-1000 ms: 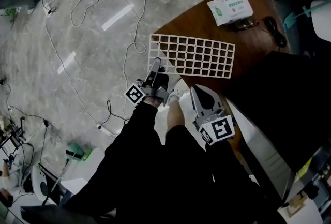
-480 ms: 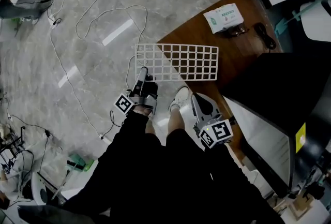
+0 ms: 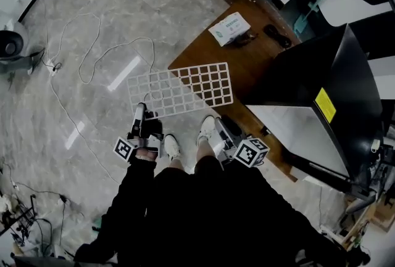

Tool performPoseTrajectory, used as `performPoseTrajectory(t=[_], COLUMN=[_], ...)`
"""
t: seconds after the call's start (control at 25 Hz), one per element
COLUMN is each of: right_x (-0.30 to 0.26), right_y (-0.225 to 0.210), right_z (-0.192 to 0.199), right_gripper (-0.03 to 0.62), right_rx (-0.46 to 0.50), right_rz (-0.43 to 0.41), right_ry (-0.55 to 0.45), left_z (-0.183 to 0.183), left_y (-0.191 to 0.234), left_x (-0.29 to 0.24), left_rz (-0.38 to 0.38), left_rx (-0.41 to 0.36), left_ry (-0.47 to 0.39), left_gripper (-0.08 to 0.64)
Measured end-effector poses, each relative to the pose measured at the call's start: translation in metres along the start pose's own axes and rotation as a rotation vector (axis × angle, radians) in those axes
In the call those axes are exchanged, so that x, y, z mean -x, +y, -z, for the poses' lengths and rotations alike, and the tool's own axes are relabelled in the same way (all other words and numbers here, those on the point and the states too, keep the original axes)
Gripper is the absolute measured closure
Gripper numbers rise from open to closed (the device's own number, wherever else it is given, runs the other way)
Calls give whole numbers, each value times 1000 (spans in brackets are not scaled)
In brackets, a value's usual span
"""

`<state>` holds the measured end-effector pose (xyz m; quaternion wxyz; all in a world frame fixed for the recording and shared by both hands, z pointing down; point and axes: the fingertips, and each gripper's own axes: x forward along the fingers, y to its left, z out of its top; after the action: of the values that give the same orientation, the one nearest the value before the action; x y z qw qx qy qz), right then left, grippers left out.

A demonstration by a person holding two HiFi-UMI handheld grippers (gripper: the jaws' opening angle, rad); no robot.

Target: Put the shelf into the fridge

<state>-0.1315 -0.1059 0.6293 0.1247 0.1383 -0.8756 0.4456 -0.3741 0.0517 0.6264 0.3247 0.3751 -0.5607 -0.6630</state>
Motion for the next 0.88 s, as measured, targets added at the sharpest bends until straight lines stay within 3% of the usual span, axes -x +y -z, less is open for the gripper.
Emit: performPoseTrajectory(t=[0.16,0.32,0.56,0.68,0.84,0.88], right_x=[22,26,30,31,46,50], right_y=[13,30,49,59,65,68], right_z=[-4,-26,-43,-50,-52,-51], right_gripper=[384,353,354,397,532,535], right_rx=[-153,-289,-396,-429,-489,-499], right_rz=[-29,-119,-203,-183,-170,-180], right_ry=[-83,-230,-384,-424,-509,-527], left_z=[2,-1,-4,-3,3,3], left_y=[-40,-69,-99,-117,-136,-136], left_x=[12,11,28,35,46,50], left_rz=[-2,13,26,29,42,36], left_rx=[13,30,48,50,35,35], left_ry=[33,77,119,140,180,182], left_gripper=[523,523,522,522,522,522])
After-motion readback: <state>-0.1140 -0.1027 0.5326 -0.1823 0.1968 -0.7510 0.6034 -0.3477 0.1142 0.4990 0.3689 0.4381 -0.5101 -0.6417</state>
